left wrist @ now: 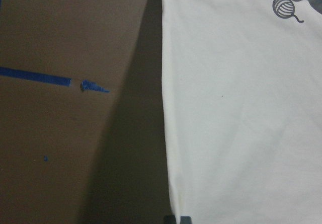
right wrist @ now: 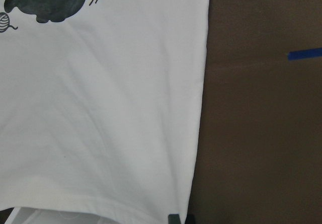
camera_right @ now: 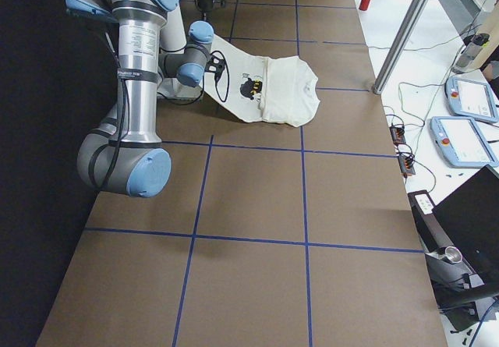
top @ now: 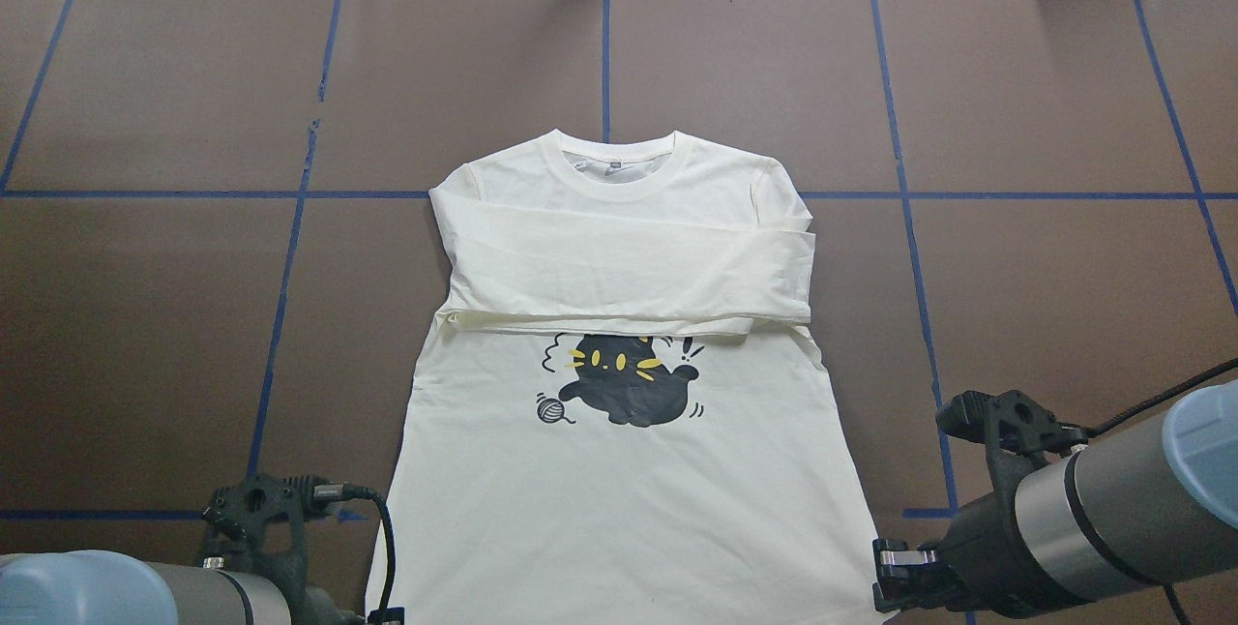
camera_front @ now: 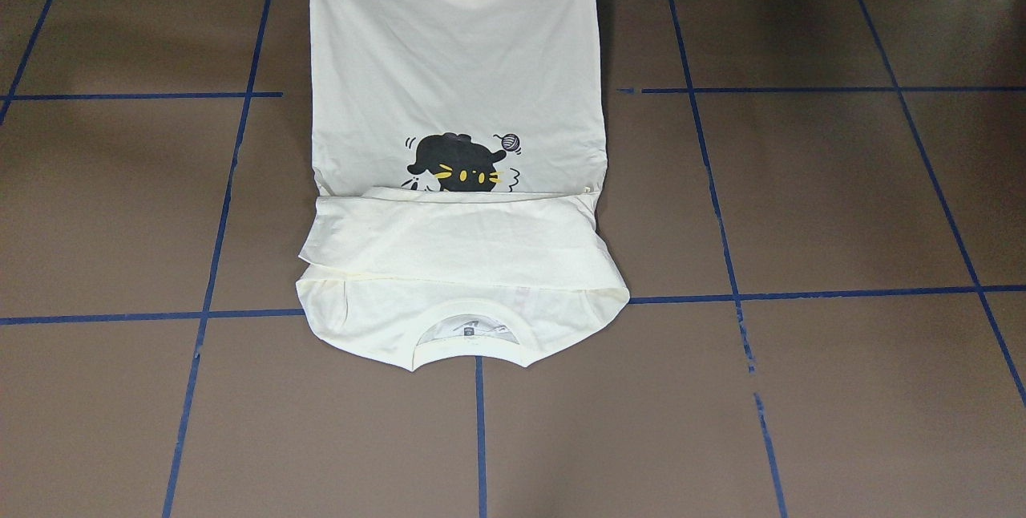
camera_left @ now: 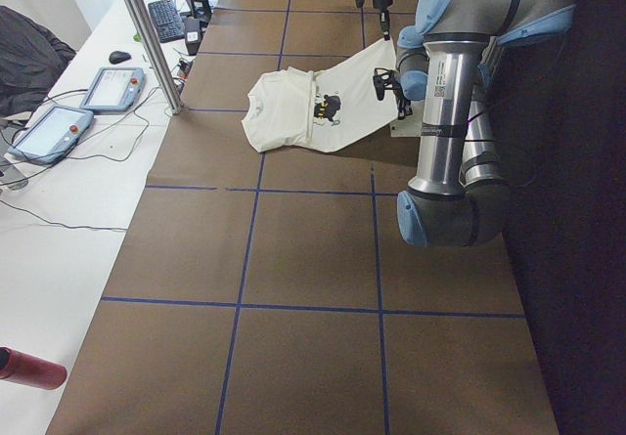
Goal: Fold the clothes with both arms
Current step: 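Lift the hem with both grippers and fold it toward the collar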
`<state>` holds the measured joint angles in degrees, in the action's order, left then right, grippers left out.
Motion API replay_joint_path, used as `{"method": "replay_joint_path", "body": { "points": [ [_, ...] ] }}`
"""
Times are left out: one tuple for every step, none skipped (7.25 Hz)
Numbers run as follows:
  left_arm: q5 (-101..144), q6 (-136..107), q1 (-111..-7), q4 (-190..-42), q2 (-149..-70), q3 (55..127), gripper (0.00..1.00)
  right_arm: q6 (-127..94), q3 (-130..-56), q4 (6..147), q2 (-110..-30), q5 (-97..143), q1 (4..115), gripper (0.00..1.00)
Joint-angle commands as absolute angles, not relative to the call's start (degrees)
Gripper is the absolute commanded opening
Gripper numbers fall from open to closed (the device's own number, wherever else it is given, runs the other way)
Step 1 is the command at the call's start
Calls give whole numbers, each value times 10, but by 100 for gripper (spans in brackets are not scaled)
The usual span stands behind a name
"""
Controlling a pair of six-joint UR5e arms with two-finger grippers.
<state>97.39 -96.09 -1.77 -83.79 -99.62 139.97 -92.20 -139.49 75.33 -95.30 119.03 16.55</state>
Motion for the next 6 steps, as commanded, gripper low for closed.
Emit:
{"method": "replay_joint_path", "body": {
  "points": [
    [977,-959,-22,-838,-1007,1404,0,-897,-1385,753,-935,1194,196,0],
    [977,-958,-50,-838,-1008,1407,0,-888,-1372,753,-918,1194,224,0],
    [976,-948,-77,-838,-1014,1405,0,-857,-1344,753,-882,1205,269,0],
    [976,-915,-109,-838,-1019,1397,0,-824,-1327,752,-877,1208,316,0],
    [979,-874,-148,-837,-1019,1388,0,-781,-1310,754,-877,1212,351,0],
    [1003,-860,-189,-836,-1019,1376,0,-767,-1280,754,-860,1241,399,0]
  ]
}}
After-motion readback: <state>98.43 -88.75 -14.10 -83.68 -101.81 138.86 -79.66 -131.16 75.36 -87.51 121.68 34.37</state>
